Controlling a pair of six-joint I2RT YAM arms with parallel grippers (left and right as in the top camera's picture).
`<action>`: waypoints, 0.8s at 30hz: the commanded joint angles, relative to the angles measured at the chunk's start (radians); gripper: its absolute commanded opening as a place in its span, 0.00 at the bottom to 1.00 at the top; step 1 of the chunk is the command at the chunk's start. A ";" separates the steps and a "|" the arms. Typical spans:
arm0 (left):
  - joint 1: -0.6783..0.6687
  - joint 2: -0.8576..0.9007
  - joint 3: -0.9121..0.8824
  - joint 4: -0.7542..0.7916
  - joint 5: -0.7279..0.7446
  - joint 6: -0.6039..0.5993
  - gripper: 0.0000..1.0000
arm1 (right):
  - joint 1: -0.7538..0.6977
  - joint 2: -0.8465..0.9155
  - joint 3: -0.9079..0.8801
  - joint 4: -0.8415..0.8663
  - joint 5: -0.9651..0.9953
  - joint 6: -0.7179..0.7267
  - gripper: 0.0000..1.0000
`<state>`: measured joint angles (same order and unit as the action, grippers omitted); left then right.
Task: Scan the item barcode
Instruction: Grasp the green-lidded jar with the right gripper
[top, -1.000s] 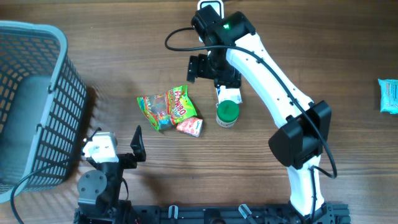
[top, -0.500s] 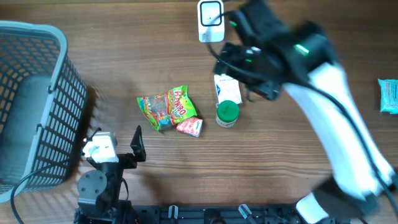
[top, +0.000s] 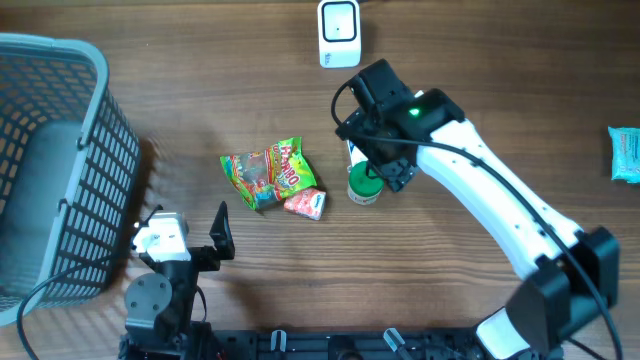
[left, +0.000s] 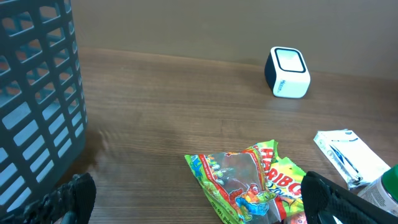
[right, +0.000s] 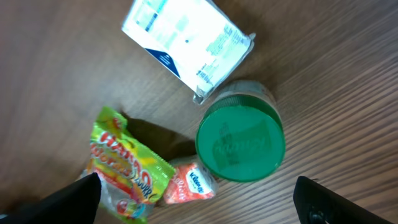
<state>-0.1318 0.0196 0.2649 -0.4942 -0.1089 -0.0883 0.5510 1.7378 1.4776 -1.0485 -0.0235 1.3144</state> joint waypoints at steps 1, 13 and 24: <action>-0.005 -0.005 -0.007 0.002 -0.016 -0.006 1.00 | -0.003 0.098 -0.011 0.008 -0.071 0.011 1.00; -0.005 -0.005 -0.007 0.002 -0.016 -0.006 1.00 | -0.018 0.183 0.001 0.003 -0.123 -0.093 1.00; -0.005 -0.005 -0.007 0.002 -0.016 -0.006 1.00 | -0.052 0.155 0.157 -0.209 -0.142 -0.178 1.00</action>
<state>-0.1322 0.0196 0.2649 -0.4942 -0.1085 -0.0883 0.4919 1.8999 1.6451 -1.2533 -0.1501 1.1423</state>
